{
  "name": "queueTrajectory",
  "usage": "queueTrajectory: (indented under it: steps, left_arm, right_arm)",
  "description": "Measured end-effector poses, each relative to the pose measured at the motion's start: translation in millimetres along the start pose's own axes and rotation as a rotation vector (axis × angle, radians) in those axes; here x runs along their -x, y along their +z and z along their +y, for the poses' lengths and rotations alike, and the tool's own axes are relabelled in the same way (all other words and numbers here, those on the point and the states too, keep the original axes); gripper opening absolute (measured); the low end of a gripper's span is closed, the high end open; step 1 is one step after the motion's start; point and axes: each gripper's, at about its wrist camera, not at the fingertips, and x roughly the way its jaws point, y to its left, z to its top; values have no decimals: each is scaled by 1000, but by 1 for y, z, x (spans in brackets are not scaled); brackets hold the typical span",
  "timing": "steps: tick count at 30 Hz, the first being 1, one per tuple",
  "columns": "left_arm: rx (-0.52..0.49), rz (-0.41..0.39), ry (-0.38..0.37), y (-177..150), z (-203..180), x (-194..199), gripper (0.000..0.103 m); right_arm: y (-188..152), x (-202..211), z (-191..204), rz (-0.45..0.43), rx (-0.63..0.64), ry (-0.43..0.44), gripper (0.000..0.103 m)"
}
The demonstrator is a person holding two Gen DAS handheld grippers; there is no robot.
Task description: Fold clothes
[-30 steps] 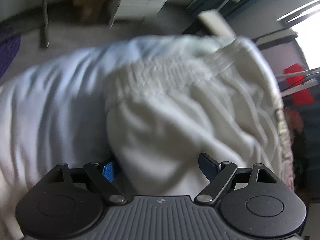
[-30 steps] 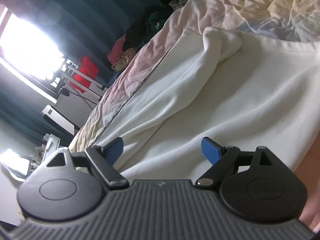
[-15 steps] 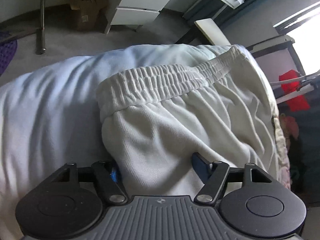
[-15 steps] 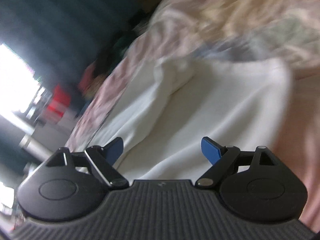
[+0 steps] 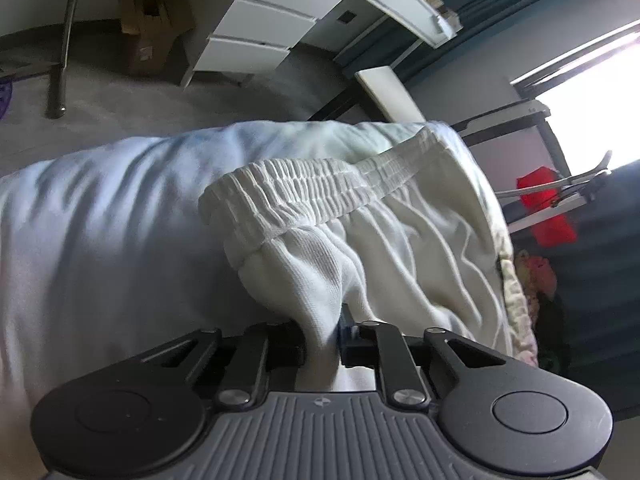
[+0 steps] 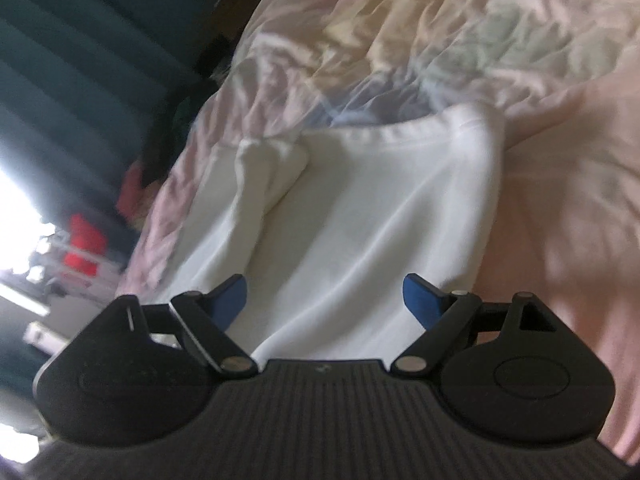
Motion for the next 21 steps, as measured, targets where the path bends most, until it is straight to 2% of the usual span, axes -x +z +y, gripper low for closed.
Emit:
queueTrajectory:
  steps: [3, 5, 7, 11, 16, 17, 18, 19, 21]
  left_arm:
    - [-18, -29, -8, -1, -5, 5, 9]
    - [-14, -52, -21, -1, -7, 9, 9]
    - [3, -68, -37, -1, -6, 12, 9]
    - [32, -70, -59, 1, -3, 12, 8]
    - [82, -16, -56, 5, 9, 0, 9]
    - [92, -5, -55, 6, 12, -3, 10]
    - [103, 7, -54, 7, 14, -6, 11]
    - [113, 18, -53, 7, 17, -8, 12]
    - [133, 41, -51, 9, 22, -14, 18]
  right_arm:
    - [12, 12, -8, 38, -29, 136, 87]
    - [20, 22, -13, 29, -16, 170, 87]
    - [24, 30, -25, 0, -30, 144, 87]
    - [24, 33, -64, -20, -191, 50, 88]
    - [24, 16, -73, -25, -273, -2, 88]
    - [24, 12, -74, -26, -290, -12, 86]
    - [24, 9, -76, -27, -306, -22, 78]
    - [24, 5, -78, -28, -323, -33, 75]
    - [24, -1, -82, -30, -356, -54, 77]
